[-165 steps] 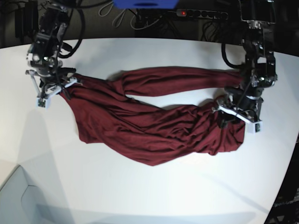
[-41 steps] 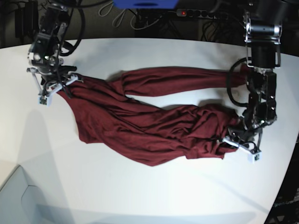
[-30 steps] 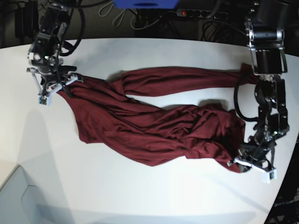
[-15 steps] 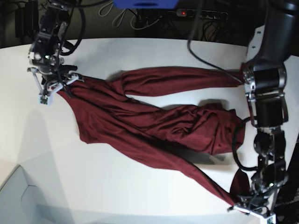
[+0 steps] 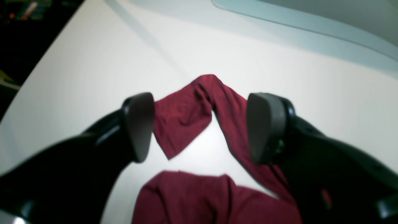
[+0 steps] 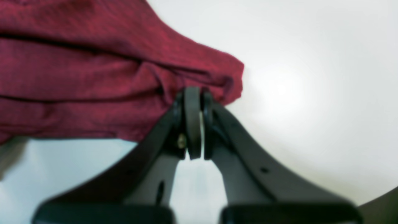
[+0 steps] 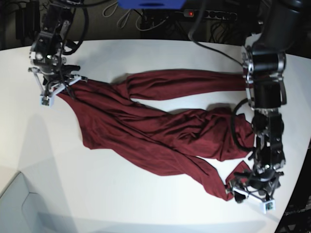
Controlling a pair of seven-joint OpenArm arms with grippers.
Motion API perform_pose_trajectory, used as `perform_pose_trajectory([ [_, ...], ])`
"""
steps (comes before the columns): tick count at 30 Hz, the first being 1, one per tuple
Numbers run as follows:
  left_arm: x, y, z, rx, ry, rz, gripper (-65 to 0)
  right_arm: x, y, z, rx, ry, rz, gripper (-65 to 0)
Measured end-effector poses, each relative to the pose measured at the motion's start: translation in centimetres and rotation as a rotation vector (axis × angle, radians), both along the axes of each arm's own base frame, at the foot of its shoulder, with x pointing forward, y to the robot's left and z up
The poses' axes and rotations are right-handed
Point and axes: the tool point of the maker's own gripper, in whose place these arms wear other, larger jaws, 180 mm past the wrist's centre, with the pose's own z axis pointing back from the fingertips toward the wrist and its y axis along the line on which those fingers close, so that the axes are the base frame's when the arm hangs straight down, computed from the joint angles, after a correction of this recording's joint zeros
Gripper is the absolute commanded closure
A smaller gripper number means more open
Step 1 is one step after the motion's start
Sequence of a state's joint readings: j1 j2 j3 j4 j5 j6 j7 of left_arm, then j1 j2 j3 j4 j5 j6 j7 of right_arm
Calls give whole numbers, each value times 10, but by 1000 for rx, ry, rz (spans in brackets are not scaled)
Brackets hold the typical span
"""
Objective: Layout the t-shirt on the table in an organized manner, then fold the t-shirt properly
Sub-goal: 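Carry the grasped fabric with the left gripper back toward the right gripper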
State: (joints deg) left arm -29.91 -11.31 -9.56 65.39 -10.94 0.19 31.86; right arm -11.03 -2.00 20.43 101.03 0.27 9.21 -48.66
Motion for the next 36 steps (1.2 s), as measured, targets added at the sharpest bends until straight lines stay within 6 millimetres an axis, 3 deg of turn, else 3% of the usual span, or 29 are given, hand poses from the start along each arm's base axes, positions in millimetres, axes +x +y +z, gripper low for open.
perform_pose_trajectory([
  [6, -89, -12, -61, 17, 117, -35, -272, 0, -1, 0, -3, 0, -1, -7],
  [10, -139, 24, -91, 10, 175, 77, -292, 0, -1, 1, -3, -2, 0, -7],
  [13, -160, 44, -102, 13, 202, 130, -297, 0, -1, 1, -3, -3, -1, -7],
  [20, -169, 48, -110, 1, 218, 147, -298, 2, -1, 2, -3, -6, 0, -7],
  [25, -163, 15, -118, -28, 228, 89, -298, 2, -1, 2, -3, -5, 0, -7],
  [29, -167, -4, -144, -45, 297, 39, -298, 2, -1, 2, -3, -5, 0, -7],
  [36, -171, 1, -151, -36, 312, 47, -297, 2, -1, 2, -3, -6, 1, -7],
])
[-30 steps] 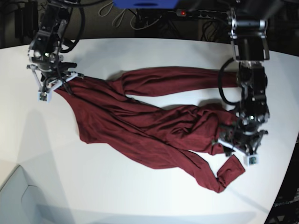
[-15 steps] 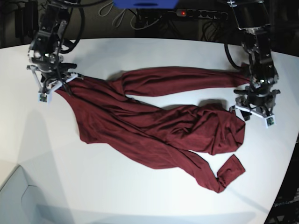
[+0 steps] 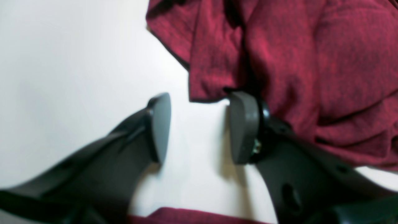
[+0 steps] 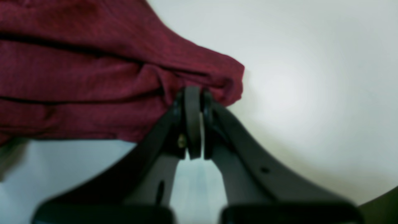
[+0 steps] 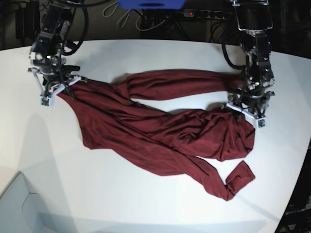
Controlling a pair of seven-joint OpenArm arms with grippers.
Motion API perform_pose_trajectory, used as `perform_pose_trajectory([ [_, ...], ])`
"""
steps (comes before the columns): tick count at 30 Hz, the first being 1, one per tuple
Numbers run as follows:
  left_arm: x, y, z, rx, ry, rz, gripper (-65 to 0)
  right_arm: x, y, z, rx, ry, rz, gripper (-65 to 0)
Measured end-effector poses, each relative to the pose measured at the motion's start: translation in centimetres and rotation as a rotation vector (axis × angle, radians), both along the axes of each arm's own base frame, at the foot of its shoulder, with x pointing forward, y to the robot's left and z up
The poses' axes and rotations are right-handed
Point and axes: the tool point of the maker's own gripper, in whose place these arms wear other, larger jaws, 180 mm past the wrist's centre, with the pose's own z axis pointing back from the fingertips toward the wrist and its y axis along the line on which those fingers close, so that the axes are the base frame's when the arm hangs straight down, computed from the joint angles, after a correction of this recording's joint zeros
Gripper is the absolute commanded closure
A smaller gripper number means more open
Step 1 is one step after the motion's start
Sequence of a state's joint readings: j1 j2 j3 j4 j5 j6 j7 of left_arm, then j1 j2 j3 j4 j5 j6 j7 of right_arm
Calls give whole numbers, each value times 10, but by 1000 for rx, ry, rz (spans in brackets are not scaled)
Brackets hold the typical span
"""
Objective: Layout the t-shirt on the table in an organized manner, then fold the t-shirt properly
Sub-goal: 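Carry the grasped fabric with the left gripper back toward the right gripper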
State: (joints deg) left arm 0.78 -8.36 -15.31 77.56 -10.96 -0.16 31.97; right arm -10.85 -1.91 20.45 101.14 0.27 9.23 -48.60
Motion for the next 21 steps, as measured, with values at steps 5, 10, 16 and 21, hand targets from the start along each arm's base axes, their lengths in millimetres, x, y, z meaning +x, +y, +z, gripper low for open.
perform_pose_trajectory([
  [5, 0, 0, 0, 0, 1, 0, -297, 0, 0, 0, 0, 1, 0, -7],
  [10, 10, 0, 1, -8, 0, 3, -293, 0, 0, 0, 0, 1, 0, -7],
  [16, 16, 1, -1, -9, -7, 8, -228, 1, 0, 0, 0, -1, 0, -7],
  [21, 15, 2, -1, -13, -5, 13, 0, 0, -1, 0, -1, -1, -4, -7],
])
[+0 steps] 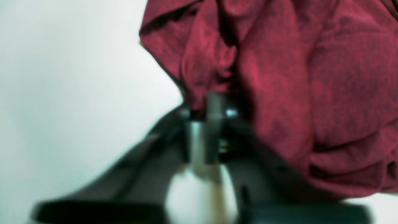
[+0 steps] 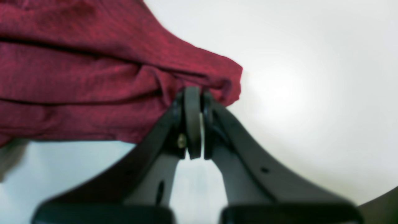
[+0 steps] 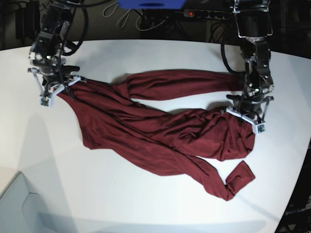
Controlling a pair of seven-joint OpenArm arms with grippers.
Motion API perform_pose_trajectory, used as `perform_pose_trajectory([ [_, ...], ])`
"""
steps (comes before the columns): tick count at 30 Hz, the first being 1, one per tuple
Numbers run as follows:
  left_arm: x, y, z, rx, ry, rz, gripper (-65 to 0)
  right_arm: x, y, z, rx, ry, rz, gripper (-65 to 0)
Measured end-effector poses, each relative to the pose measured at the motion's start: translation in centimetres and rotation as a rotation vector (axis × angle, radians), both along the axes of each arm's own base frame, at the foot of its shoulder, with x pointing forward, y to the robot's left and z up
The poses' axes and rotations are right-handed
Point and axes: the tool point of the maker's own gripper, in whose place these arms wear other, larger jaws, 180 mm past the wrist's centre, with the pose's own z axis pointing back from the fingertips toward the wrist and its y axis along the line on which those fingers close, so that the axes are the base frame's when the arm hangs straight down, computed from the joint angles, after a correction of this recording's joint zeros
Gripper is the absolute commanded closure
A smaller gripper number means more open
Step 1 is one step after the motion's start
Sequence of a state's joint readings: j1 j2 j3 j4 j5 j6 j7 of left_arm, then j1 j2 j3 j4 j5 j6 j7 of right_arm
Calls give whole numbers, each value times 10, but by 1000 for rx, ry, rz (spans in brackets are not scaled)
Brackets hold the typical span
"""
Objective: Layout the t-shirt on the table in an organized manner, then fold the t-shirt properly
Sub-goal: 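Carry the grasped fabric with the left gripper back toward the right gripper, then release the shirt with both grippers and lift them off the fabric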
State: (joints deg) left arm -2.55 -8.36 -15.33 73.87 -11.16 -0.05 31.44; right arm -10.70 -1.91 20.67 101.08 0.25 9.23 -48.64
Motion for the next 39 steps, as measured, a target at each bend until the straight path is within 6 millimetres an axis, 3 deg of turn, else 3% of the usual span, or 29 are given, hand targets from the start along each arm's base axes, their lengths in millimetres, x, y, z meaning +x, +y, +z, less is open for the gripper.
perform_pose_trajectory([
  [3, -3, 10, 1, -17, 0, 38, -3, 0, 0, 0, 0, 0, 0, -7],
  [6, -13, 40, 18, -9, -34, 125, -2, 0, 0, 0, 0, 0, -1, -7],
  [10, -17, 68, 70, 59, -158, 185, -2, 0, 1, 0, 1, 0, 3, -7],
  [15, -19, 66, 153, 151, -366, 155, -2, 2, 1, 0, 1, -2, 4, -7],
  [18, -19, 60, 171, 164, -410, 138, -2, 1, 1, 0, 2, -1, 4, -7],
  [24, -18, 64, 164, 160, -396, 147, -2, 1, 1, 0, 2, -1, 4, -7],
  [29, -40, 69, 110, 137, -244, 157, -2, 1, 2, 0, 2, 0, 4, -7],
  [31, -50, 71, 99, 137, -205, 163, -2, -1, 1, -1, 2, 4, 4, -7],
  [35, -65, 65, 104, 136, -217, 145, -2, -3, 2, -3, 3, 9, 4, -6],
  [39, -92, 51, 101, 65, -200, 121, -2, -2, 2, -3, 2, 9, 3, -6],
])
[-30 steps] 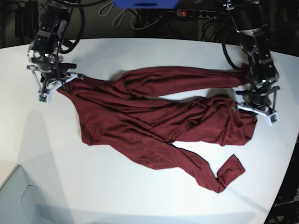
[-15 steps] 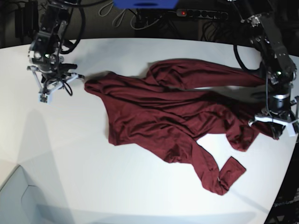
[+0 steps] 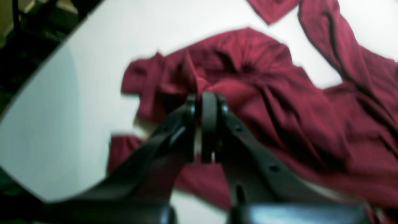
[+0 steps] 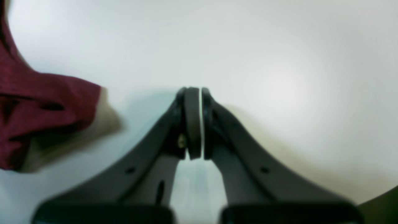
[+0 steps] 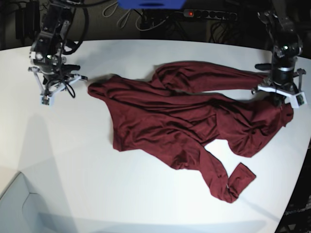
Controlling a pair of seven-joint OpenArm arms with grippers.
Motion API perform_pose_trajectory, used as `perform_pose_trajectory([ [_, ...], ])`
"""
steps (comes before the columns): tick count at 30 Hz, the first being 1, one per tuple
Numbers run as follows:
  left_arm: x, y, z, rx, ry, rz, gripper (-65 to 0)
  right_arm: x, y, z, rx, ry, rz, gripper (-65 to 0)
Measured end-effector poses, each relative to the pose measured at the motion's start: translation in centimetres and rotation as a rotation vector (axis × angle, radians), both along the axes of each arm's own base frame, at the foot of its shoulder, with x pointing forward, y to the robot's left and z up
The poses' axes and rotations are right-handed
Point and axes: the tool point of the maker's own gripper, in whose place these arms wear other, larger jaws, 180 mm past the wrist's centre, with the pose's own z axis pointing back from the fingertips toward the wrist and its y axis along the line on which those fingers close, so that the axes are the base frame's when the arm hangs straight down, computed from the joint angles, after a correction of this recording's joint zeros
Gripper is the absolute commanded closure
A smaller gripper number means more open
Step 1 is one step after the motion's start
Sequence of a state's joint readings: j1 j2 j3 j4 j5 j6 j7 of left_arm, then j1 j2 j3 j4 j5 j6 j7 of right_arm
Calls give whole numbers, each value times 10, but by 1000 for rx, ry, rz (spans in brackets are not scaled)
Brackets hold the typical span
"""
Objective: Layout the t-shirt on the table in an organized manner, then fold the t-shirt properly
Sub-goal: 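Release the shirt with both grippers and lift them off the fabric, then grasp the shirt edge with the left gripper and pull it outward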
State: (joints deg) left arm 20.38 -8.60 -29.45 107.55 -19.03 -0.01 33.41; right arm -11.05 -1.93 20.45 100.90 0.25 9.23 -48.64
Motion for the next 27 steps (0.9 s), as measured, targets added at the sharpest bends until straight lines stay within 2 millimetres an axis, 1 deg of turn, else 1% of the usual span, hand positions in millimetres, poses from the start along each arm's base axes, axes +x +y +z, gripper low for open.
perform_pose_trajectory([
  [4, -26, -6, -5, -29, 32, -14, -2, 0, 6, -2, 17, -1, -3, -7],
  [6, -37, 1, -9, -29, 53, 7, -2, -1, 6, -2, 18, 0, -3, -7],
  [7, -42, 7, -10, -23, 63, 24, -2, 0, 6, -2, 16, 0, -4, -7],
  [9, -47, 16, -16, -31, 74, 53, -4, 0, 5, -1, 15, -1, -4, -7],
  [12, -55, 19, -34, -59, 121, 72, -5, 0, 8, -2, 23, 0, -5, -7],
  [14, -59, 22, -39, -63, 137, 81, -14, 0, 13, -3, 32, 0, 5, -8],
  [15, -59, 22, -40, -63, 140, 83, -30, 1, 16, -3, 35, -1, 24, -8],
  [16, -60, 23, -42, -61, 147, 81, -65, 1, 21, -4, 33, 4, 72, -9],
  [18, -62, 22, -45, -65, 183, 67, -154, 1, 29, -4, 34, 10, 152, -11],
  [19, -63, 21, -47, -74, 204, 64, -208, 2, 33, -4, 40, 10, 173, -23],
  [20, -63, 19, -48, -84, 221, 61, -248, 1, 36, -5, 45, 11, 184, -46],
  [21, -64, 17, -48, -88, 233, 54, -280, 1, 38, -5, 49, 10, 195, -71],
  [23, -57, 14, -37, -79, 199, 40, -304, 1, 42, -6, 53, 14, 217, -125],
  [25, -49, 11, -20, -61, 152, 26, -299, 1, 43, -5, 52, 12, 231, -183],
  [27, -39, 8, -5, -48, 107, 11, -296, 1, 44, -5, 53, 12, 235, -226],
])
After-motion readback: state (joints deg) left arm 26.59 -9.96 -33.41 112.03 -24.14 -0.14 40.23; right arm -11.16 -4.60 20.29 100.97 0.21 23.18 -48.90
